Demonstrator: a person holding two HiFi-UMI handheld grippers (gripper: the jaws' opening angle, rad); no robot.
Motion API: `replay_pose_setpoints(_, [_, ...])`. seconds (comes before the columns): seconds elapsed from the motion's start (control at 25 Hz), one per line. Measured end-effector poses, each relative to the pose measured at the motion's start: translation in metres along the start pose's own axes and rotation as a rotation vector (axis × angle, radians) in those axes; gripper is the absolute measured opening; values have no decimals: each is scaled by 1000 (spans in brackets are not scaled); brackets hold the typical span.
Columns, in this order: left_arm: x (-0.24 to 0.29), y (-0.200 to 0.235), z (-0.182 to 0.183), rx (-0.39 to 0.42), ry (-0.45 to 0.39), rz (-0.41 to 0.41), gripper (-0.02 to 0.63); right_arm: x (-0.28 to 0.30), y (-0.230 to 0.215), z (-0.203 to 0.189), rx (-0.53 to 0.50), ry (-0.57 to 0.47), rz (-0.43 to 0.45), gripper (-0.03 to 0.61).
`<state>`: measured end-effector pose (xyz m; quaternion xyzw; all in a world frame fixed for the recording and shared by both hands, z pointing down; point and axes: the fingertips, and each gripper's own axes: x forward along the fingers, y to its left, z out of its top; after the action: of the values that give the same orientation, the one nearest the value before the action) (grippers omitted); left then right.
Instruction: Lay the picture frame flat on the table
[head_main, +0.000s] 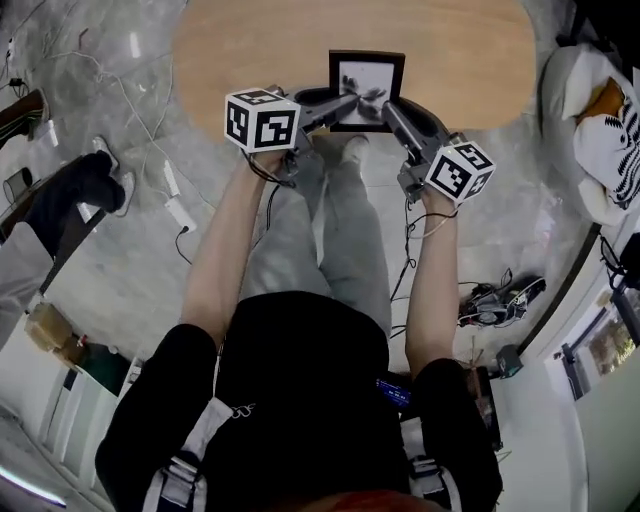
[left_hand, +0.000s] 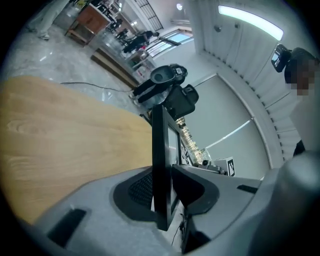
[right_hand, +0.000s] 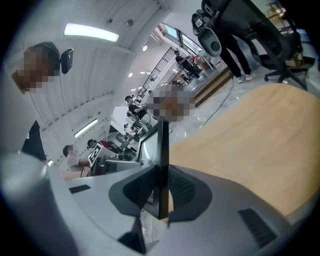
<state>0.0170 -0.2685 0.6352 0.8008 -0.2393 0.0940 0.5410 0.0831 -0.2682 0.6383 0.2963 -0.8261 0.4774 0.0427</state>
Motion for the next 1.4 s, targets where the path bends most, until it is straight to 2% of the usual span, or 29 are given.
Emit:
replay_pose_setpoints(0.2, [41,58,-37,-59,61,-16,87,12,-62,-45,86,4,-70,72])
replay_pose_setpoints(0.4, [73,102,-75,-96,103,-21,94,20,-110,-90,130,13,-139,72])
replay_pose_setpoints(0.6, [93,128,-93,-50,172,-28,95,25,-141,-113,161,-20,-161,72])
replay_pose_setpoints(0.68, [98,133,-95,-56,177,-11,101,26,-147,-117,179,-37,-166,72])
replay_pose_setpoints(0.88, [81,149,-90,-109,104,29,106,31,-152,-112,216,-66,-184,71])
replay_pose_setpoints(1.04, [49,155,-78,-143,5,-1,106,27,-170,-102,277,-122,-236,71])
replay_pose_setpoints(1.2, [42,147,-83,-103,-17,4,97,27,-183,-107,228,-70,-317,72])
replay_pose_setpoints(1.28, [44,143,-88,-83,-13,8,66,30,-184,-109,209,-62,-351,72])
replay_pose_setpoints(1.4, [46,136,-91,-79,-24,-7,49,30,-189,-111,144,-28,-450,83])
